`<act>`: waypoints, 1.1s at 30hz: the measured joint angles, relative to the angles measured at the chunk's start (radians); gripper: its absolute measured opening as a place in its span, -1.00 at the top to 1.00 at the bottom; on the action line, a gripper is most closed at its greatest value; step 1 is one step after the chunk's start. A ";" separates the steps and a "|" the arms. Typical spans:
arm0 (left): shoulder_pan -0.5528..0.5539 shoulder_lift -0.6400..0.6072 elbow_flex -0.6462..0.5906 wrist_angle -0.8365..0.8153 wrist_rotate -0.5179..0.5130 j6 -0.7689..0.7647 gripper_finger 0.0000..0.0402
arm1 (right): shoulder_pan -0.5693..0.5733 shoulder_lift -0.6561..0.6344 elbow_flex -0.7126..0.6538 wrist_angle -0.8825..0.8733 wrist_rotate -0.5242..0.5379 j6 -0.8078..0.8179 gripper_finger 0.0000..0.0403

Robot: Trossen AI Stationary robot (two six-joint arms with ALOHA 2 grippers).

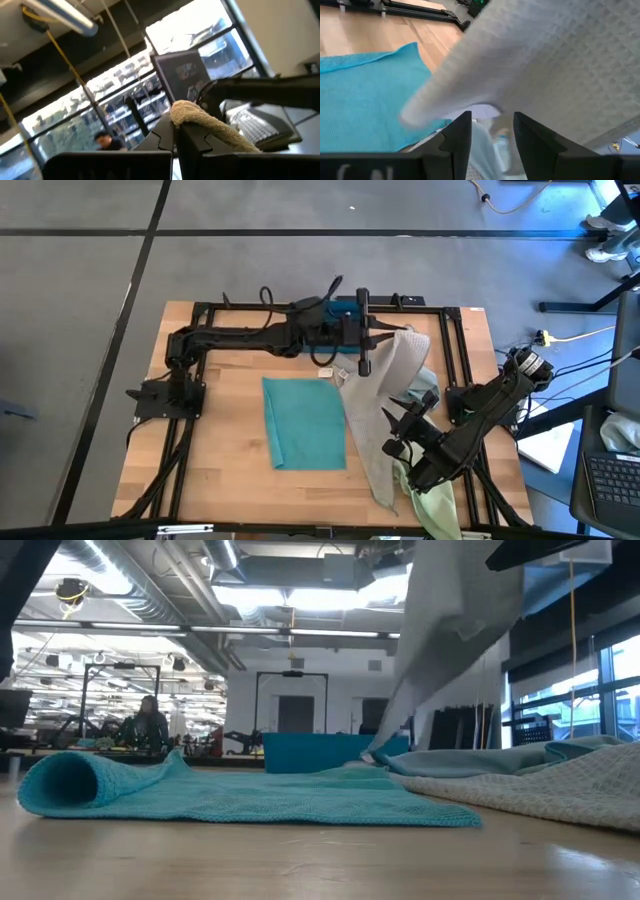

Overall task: Fold microfiber towels
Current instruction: Move the left gray towel to the top right of the table

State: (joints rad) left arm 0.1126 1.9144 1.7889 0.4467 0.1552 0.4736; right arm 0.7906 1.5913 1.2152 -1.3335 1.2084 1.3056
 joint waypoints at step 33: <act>0.025 0.011 0.000 -0.216 -0.096 -0.011 0.39 | -0.046 0.007 -0.114 0.447 0.358 -0.183 0.26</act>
State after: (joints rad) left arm 0.1374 1.9253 1.7893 0.2311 0.0588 0.4625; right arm 0.7444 1.5986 1.1015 -0.8870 1.5667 1.1227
